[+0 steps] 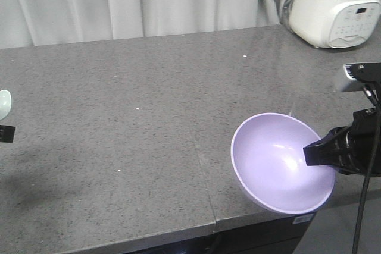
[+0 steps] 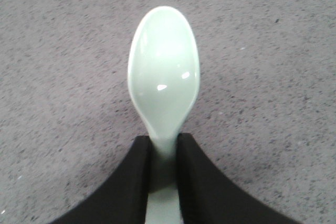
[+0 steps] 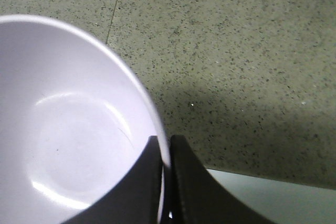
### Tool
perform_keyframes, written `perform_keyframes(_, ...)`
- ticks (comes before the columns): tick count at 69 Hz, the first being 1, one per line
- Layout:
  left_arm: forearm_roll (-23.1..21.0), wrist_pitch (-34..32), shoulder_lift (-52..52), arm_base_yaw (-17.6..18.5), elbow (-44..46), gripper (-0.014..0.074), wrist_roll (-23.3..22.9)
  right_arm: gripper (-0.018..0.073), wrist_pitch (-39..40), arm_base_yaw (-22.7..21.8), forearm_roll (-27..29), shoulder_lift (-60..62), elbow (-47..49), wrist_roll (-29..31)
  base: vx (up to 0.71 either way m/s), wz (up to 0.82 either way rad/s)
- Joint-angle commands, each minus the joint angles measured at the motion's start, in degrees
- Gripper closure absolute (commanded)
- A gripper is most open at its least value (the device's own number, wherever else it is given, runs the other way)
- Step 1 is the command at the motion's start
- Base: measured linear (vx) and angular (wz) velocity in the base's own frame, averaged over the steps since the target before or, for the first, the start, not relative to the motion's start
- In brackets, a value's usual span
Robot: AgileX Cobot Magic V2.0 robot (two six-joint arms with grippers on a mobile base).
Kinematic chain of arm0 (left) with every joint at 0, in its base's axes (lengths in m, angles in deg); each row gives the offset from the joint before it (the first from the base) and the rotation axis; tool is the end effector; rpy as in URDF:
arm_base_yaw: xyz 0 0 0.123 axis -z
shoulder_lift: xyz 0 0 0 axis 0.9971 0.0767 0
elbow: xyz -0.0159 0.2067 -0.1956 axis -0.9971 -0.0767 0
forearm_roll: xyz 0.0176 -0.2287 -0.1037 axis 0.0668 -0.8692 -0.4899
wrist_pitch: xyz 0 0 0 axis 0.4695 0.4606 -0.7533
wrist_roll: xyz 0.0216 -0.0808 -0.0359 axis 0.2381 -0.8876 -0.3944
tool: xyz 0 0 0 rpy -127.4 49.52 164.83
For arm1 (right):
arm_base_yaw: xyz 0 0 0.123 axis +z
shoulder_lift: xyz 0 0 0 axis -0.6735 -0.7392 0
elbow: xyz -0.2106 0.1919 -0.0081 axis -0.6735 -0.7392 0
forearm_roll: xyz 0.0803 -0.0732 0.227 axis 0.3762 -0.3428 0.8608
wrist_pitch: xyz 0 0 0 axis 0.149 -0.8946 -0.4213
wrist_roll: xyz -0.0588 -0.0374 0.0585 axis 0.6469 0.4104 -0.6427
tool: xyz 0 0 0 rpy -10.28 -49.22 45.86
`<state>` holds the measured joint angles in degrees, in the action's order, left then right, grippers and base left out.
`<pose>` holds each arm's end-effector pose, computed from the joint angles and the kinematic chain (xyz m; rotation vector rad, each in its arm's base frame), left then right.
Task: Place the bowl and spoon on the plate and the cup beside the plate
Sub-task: 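Drive the base along the counter toward the blue plate, holding both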
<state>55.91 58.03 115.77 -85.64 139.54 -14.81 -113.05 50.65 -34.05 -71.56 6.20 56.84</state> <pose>0.2213 -0.0043 0.3204 0.0950 2.4792 -0.0351 0.1996 0.0552 0.3163 -0.3049 2.4825 0.4193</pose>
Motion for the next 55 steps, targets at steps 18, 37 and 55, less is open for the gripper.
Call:
perform_keyframes(18,-0.8,-3.0,-1.2,-0.1,1.4,0.0541,0.0,0.0560,2.3,-0.1,1.3,1.1,1.5,0.3,-0.02,-0.22)
perform_keyframes(37,-0.8,-3.0,-1.2,-0.1,1.4,0.0541,0.0,0.0560,2.3,-0.1,1.3,1.1,1.5,0.3,-0.03,-0.19)
perform_keyframes(55,-0.8,-3.0,-1.2,-0.1,1.4,0.0541,0.0,0.0560,2.3,-0.1,1.3,1.1,1.5,0.3,-0.03,-0.18)
